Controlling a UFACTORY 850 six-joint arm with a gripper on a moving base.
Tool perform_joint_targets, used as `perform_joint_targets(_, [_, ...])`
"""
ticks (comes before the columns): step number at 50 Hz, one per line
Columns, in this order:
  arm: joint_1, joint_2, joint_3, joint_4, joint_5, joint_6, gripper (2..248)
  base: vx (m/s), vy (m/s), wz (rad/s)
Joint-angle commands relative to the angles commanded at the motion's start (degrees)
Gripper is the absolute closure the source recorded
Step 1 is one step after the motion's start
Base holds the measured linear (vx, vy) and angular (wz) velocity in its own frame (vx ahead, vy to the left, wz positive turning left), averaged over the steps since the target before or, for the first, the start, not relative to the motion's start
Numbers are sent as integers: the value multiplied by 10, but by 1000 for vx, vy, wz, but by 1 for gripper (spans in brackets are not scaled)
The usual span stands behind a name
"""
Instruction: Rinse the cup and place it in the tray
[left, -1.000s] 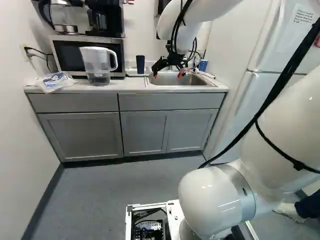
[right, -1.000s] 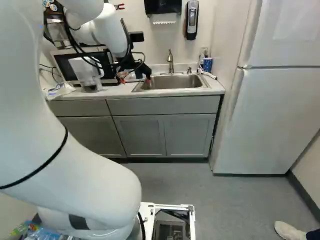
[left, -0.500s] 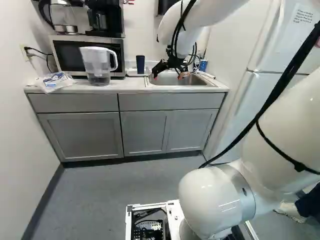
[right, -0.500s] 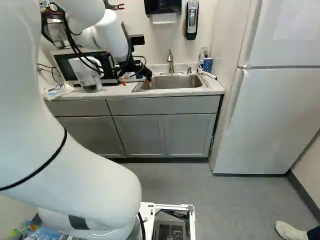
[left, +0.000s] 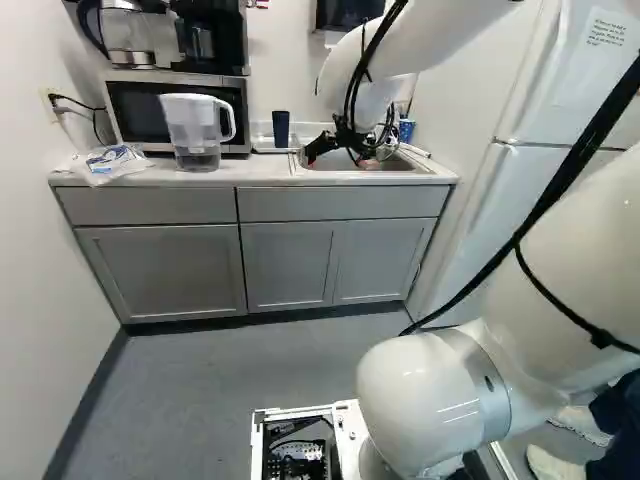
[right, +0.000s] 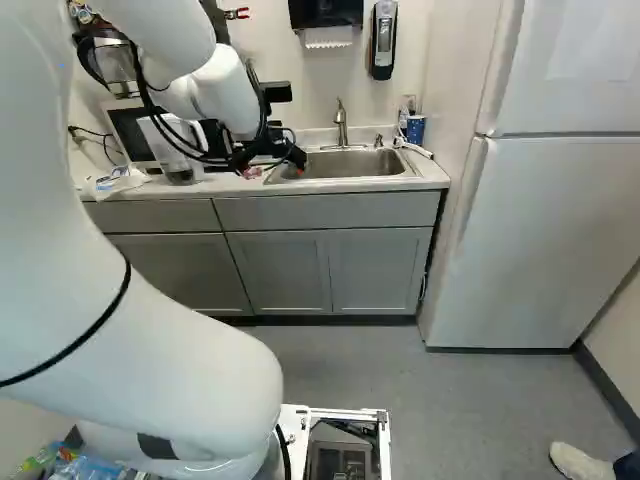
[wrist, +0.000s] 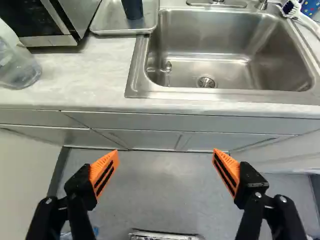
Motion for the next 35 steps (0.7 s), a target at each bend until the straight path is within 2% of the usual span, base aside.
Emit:
perform_joint_targets(18, [-6,9,58,2,86,-2,3,0,0,0])
perform_joint_targets(35, [-13,19,127,4,188,-5,3,0,0,0])
